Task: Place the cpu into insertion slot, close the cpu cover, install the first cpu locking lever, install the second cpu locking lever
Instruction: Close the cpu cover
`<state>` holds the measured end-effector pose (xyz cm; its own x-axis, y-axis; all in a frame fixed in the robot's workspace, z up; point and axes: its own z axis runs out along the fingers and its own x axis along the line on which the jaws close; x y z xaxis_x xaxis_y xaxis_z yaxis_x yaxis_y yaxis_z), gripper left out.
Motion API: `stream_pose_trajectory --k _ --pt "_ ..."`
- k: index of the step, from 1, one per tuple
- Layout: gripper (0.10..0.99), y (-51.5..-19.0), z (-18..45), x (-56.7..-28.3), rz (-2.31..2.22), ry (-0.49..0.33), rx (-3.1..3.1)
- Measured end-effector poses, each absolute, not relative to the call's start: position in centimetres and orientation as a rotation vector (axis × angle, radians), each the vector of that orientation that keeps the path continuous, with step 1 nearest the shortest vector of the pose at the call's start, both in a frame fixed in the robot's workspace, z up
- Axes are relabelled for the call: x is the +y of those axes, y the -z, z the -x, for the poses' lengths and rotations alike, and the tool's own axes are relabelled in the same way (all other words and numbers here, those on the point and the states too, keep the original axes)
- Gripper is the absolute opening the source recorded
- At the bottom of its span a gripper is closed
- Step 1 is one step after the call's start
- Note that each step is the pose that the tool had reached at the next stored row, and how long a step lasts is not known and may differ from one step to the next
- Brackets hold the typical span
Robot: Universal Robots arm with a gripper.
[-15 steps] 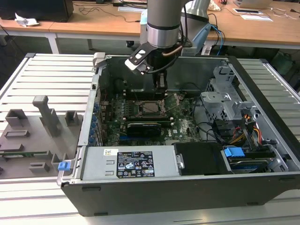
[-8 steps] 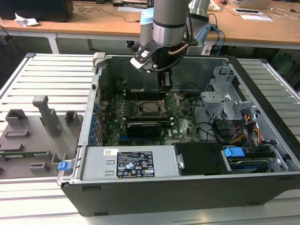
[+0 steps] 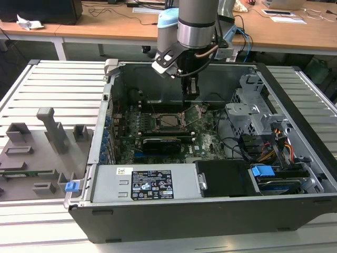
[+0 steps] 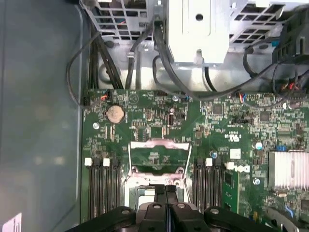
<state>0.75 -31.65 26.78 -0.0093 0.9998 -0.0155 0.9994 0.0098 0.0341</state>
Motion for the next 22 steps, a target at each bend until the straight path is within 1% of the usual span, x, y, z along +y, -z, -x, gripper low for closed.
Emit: stream_pose_trajectory --k 22 --pt "0.106 -26.2 -3.7 -31.6 -2.166 -0.015 2.232"
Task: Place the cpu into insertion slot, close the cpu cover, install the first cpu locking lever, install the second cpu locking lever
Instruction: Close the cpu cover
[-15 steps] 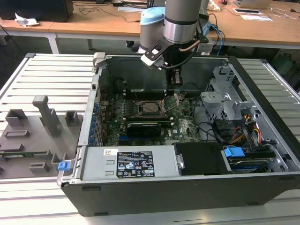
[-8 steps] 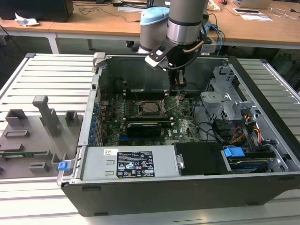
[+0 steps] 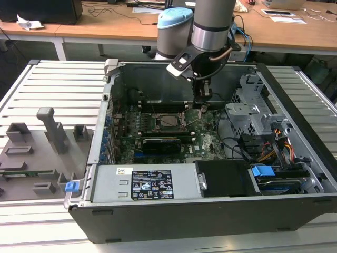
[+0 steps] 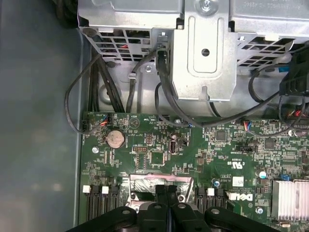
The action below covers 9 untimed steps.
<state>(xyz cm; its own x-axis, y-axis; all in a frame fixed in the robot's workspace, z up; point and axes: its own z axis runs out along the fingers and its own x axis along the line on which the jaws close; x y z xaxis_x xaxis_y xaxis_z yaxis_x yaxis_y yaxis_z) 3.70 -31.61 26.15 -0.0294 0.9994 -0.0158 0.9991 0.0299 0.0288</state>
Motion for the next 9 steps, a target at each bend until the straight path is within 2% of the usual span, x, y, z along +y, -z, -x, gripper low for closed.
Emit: stream_pose_trajectory --k 9 --pt "0.106 -26.11 -4.16 -31.60 -2.167 -0.015 2.232"
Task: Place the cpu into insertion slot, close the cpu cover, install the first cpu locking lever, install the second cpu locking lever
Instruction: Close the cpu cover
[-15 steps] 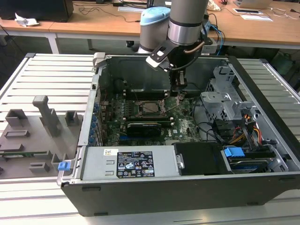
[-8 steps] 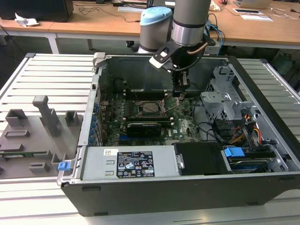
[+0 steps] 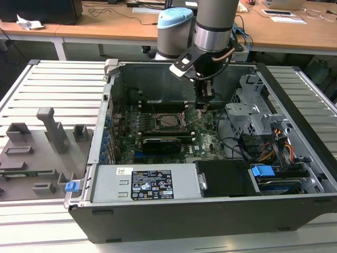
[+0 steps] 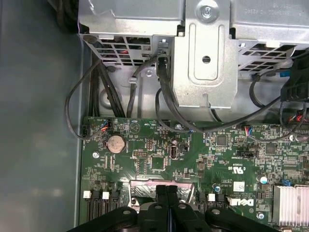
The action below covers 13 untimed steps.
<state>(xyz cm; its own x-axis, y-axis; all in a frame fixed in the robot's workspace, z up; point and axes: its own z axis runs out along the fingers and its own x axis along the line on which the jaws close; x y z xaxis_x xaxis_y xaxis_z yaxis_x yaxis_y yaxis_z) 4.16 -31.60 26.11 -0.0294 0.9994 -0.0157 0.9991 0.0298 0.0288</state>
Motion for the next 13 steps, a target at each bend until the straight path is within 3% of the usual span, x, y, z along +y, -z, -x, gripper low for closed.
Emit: stream_pose_trajectory --k 13 --pt "0.106 -25.9 -5.3 -31.6 -2.149 -0.013 2.249"
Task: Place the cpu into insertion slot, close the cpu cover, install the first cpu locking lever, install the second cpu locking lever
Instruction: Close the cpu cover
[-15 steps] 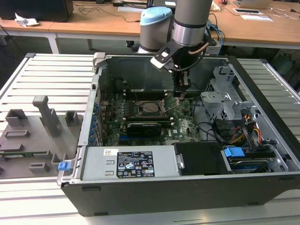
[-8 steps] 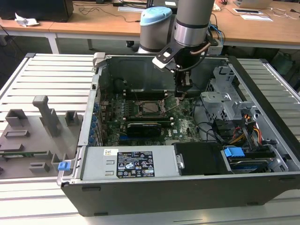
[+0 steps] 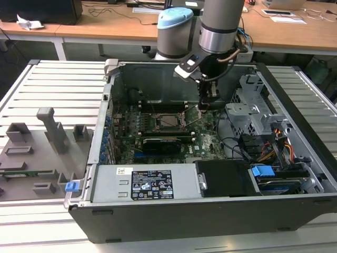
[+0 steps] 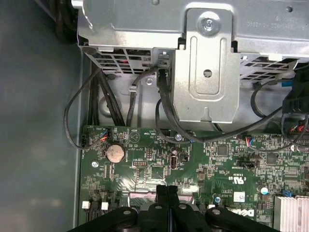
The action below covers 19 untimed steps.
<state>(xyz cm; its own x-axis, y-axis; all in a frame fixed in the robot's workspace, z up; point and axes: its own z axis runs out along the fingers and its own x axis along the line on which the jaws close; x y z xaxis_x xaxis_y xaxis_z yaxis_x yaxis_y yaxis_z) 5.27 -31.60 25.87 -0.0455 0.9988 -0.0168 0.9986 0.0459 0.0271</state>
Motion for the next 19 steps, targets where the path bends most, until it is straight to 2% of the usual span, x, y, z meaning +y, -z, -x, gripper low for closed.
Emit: stream_pose_trajectory --k 19 --pt "0.106 -24.6 -6.8 -31.5 -2.140 -0.009 2.257"
